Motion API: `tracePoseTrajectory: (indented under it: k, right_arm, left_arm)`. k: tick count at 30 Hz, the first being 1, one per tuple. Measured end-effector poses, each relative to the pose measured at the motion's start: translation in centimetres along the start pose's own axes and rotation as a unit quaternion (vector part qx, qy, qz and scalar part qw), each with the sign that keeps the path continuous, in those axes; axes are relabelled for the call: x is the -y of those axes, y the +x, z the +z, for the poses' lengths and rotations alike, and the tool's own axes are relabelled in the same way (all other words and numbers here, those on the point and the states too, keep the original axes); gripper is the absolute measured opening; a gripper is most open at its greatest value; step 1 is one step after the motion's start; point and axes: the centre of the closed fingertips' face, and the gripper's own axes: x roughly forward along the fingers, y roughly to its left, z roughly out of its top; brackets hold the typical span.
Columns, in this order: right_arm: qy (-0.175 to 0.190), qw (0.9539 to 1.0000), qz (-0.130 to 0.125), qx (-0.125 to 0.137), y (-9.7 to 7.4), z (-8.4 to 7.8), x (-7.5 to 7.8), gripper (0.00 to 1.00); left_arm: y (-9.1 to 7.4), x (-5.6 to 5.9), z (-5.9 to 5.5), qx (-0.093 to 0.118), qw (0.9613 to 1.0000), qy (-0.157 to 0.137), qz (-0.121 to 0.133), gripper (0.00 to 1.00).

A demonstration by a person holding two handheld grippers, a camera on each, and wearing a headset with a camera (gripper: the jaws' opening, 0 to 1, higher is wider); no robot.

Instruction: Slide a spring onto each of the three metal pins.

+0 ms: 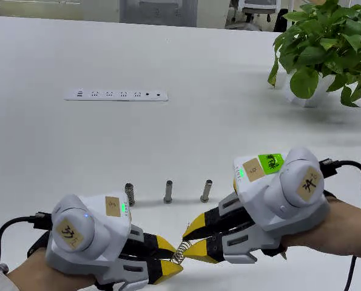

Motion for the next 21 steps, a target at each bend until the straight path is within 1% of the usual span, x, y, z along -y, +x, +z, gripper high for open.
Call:
tracePoseTrajectory:
  k: [5,7,8,9,10,13,16,21]
  right_arm:
    - [-0.001,1.0,-0.002,-0.006,-0.1,-0.3,0.2,0.12]
    - [-0.004,0.9999,0.0,-0.012,-0.2,-0.4,0.2,0.16]
    - [-0.008,0.9998,-0.001,-0.018,-0.2,-0.4,0.2,0.19]
    - [-0.013,0.9996,0.001,-0.027,-0.2,-0.5,0.2,0.2]
    - [-0.02,0.9991,0.006,-0.036,-0.1,-0.6,0.0,0.2]
    - [-0.024,0.9982,0.012,-0.054,0.2,-1.0,0.1,0.2]
    - [-0.024,0.9974,0.019,-0.065,0.5,-1.4,0.0,0.19]
    - [-0.023,0.9965,0.033,-0.073,0.9,-1.6,-0.1,0.16]
  left_arm:
    - [0.0,0.0,0.0,0.005,1.0,0.002,0.005,0.09]
    - [0.0,0.0,0.2,0.009,0.9999,0.0,0.007,0.09]
    - [0.0,0.0,0.3,0.01,0.9999,0.001,0.008,0.09]
    - [0.1,0.0,0.3,0.011,0.9999,0.002,0.007,0.09]
    - [0.2,0.1,0.5,0.012,0.9999,0.003,0.007,0.09]
    - [0.3,0.0,0.6,0.012,0.9999,0.006,0.006,0.09]
    - [0.4,0.2,0.7,0.012,0.9999,0.01,0.003,0.09]
    - [0.6,0.6,0.9,0.011,0.9998,0.013,-0.004,0.09]
